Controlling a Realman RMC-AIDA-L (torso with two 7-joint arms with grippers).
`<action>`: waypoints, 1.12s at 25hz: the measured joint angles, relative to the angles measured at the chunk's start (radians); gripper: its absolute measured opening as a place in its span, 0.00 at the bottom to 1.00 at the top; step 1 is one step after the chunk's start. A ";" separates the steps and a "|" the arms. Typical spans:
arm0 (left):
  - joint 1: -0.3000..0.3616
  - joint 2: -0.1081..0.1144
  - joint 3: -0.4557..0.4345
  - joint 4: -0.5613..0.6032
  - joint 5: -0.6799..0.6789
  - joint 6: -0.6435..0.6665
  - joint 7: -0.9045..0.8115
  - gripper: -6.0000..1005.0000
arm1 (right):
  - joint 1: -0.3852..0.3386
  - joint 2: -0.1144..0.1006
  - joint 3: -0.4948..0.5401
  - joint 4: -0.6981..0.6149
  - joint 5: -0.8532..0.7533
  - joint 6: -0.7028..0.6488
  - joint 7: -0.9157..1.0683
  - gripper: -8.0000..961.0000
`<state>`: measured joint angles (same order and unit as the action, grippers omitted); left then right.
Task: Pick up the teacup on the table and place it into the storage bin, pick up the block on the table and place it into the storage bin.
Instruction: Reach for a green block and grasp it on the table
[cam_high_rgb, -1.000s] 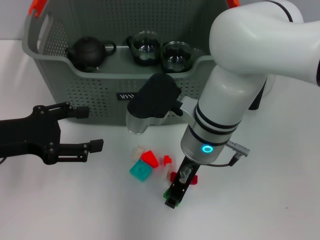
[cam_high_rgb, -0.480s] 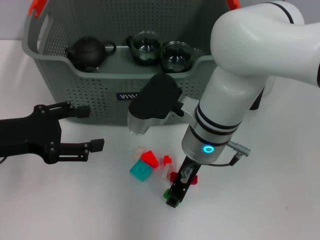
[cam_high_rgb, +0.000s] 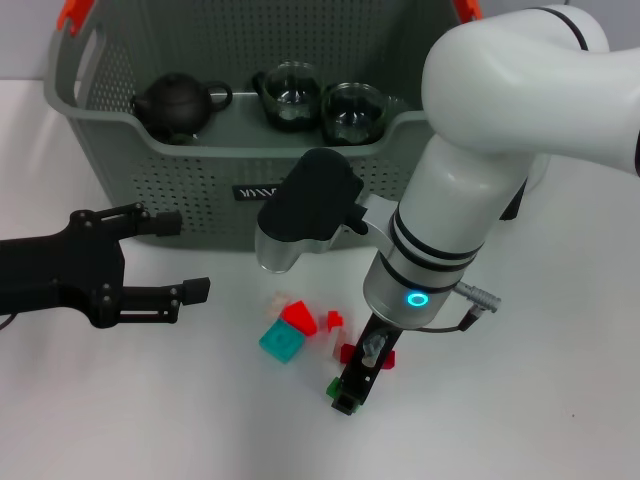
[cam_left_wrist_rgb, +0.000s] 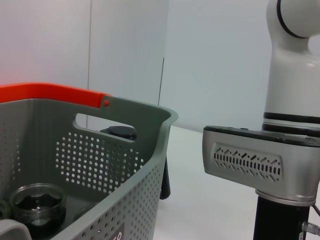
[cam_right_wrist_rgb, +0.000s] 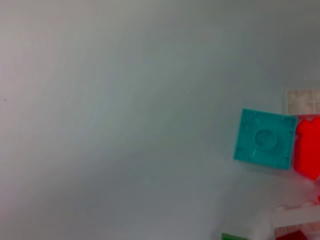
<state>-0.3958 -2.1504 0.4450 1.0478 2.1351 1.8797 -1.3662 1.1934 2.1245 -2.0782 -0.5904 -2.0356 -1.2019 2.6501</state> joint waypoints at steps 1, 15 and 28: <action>0.000 0.000 0.000 0.000 0.000 0.000 0.001 0.89 | 0.000 0.000 0.000 0.001 0.001 0.000 -0.001 0.44; -0.001 0.000 -0.002 -0.012 0.002 -0.002 0.006 0.89 | -0.003 0.000 -0.003 0.006 0.005 0.004 -0.013 0.44; -0.002 0.001 -0.003 -0.012 0.002 -0.002 0.007 0.89 | -0.003 0.000 -0.003 0.004 0.005 -0.006 -0.011 0.43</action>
<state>-0.3973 -2.1491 0.4418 1.0354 2.1369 1.8775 -1.3589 1.1903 2.1246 -2.0817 -0.5862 -2.0310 -1.2082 2.6391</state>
